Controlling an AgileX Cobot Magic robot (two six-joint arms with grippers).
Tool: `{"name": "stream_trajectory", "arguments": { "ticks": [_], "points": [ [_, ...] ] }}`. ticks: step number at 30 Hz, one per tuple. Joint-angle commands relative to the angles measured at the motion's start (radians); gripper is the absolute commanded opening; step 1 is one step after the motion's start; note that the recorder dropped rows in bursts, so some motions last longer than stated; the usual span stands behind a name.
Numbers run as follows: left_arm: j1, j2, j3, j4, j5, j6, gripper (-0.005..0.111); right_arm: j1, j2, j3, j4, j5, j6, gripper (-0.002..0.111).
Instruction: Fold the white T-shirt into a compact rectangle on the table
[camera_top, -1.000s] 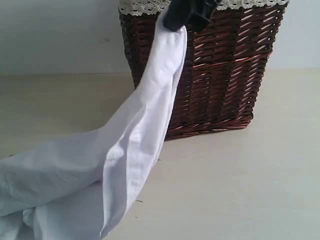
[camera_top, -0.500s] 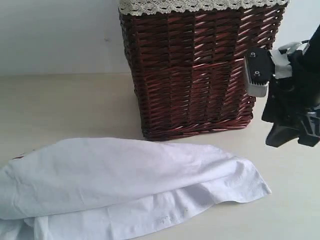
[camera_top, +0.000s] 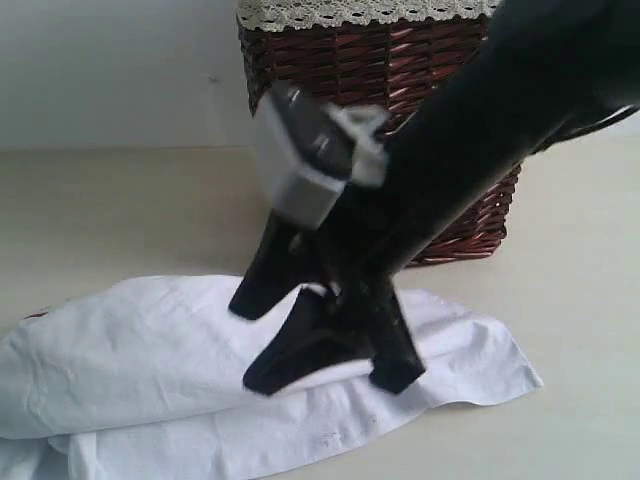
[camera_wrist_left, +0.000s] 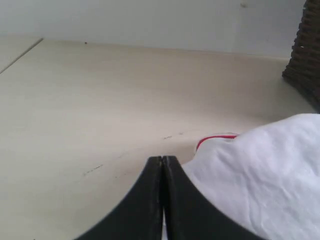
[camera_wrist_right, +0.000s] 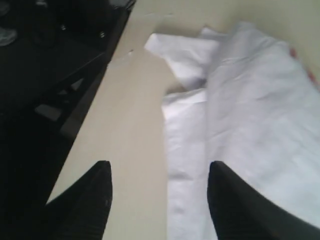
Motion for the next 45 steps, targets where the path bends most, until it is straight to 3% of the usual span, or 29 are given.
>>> {"name": "stream_trajectory", "arguments": {
  "ticks": [1, 7, 15, 25, 27, 36, 45],
  "points": [
    [-0.005, -0.007, -0.004, -0.003, -0.011, 0.001, 0.0, 0.099, 0.158, 0.009, 0.006, -0.024, -0.065, 0.055],
    [-0.005, -0.007, -0.004, -0.003, -0.011, 0.001, 0.0, 0.209, 0.323, 0.009, -0.003, -0.27, -0.094, 0.055],
    [-0.005, -0.007, -0.004, -0.003, -0.011, 0.001, 0.0, 0.216, 0.397, 0.006, -0.013, -0.371, -0.117, 0.055],
    [-0.005, -0.007, -0.004, -0.003, -0.011, 0.001, 0.0, 0.216, 0.463, 0.006, -0.32, -0.401, 0.207, 0.049],
    [-0.005, -0.007, -0.004, -0.003, -0.011, 0.001, 0.0, 0.216, 0.464, 0.006, -0.378, -0.41, 0.265, 0.043],
    [-0.005, -0.007, -0.004, -0.003, -0.011, 0.001, 0.0, 0.216, 0.474, 0.006, -0.533, -0.449, 0.457, 0.001],
    [-0.005, -0.007, -0.004, -0.003, -0.011, 0.001, 0.0, 0.216, 0.354, 0.006, -0.568, -0.429, 0.479, 0.0]
  ]
}}
